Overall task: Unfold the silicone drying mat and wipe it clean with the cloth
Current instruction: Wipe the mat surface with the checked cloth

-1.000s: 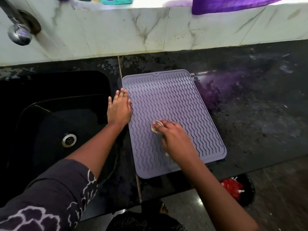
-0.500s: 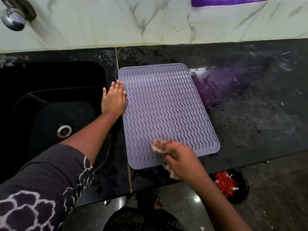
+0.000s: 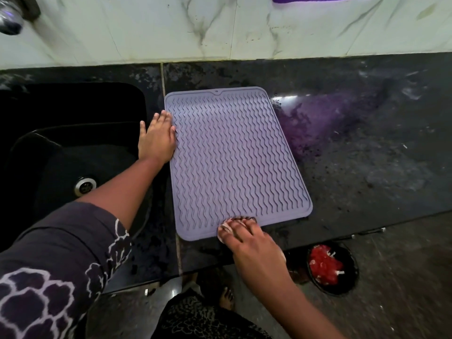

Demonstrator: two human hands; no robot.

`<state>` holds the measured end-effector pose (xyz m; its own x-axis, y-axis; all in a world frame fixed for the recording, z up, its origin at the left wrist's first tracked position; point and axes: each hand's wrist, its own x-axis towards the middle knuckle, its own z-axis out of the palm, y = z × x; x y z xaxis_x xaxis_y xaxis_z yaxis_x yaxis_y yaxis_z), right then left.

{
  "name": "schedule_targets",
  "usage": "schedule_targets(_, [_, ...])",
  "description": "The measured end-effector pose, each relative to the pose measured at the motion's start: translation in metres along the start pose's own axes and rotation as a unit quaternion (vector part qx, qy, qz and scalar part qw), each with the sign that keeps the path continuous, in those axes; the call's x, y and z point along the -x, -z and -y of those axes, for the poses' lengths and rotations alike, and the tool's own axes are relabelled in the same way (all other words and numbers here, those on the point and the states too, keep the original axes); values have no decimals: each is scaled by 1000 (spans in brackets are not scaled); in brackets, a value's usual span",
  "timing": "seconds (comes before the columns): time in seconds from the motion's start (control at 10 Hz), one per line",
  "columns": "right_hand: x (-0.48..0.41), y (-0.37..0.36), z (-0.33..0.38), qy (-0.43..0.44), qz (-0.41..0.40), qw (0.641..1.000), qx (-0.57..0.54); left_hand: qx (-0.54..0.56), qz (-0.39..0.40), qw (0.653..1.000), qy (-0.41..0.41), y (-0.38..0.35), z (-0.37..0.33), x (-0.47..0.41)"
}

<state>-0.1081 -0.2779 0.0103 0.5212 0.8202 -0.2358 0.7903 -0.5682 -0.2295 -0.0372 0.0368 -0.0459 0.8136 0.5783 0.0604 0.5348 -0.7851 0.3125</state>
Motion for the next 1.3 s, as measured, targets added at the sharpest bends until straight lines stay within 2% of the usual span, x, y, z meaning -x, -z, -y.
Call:
schedule_targets(0.1, [-9,22,-11,-3,-24,995,-93,6,-1,1000,0,0,0,0])
schedule_targets(0.2, [-36,42,-36,8,-74,992,-101,9,-3,1000,-1,0,0,0])
schedule_targets(0.3, [-63,42,-50,85,-59,994,-37,8,-4,1000,-2,0,1,0])
schedule_targets(0.4, [-62,35,-59,125,-32,992,-6,5,-5,1000,-2,0,1,0])
schedule_targets(0.5, [-38,34,-61,141,9,990,-21,5,-5,1000,-1,0,1,0])
schedule_targets(0.6, [-32,45,-65,127,50,987,-88,3,-8,1000,-1,0,0,0])
schedule_targets(0.7, [-54,48,-65,97,-3,988,-124,3,-8,1000,-1,-1,0,0])
schedule_targets(0.8, [-71,40,-57,89,-34,992,-88,1,-7,1000,-1,-1,1,-1])
schedule_targets(0.9, [-60,34,-57,91,-29,991,-92,0,-7,1000,-2,-2,1,-1])
schedule_targets(1.0, [-42,34,-60,76,10,992,-105,5,-9,1000,-1,-1,2,-1])
schedule_targets(1.1, [-39,43,-64,79,46,983,-161,8,-10,1000,-2,-1,1,-1])
schedule_targets(1.2, [-42,51,-61,67,44,968,-236,17,-11,1000,0,-1,1,0])
schedule_targets(1.3, [-56,57,-39,16,-5,920,-391,48,-14,999,6,3,1,-1])
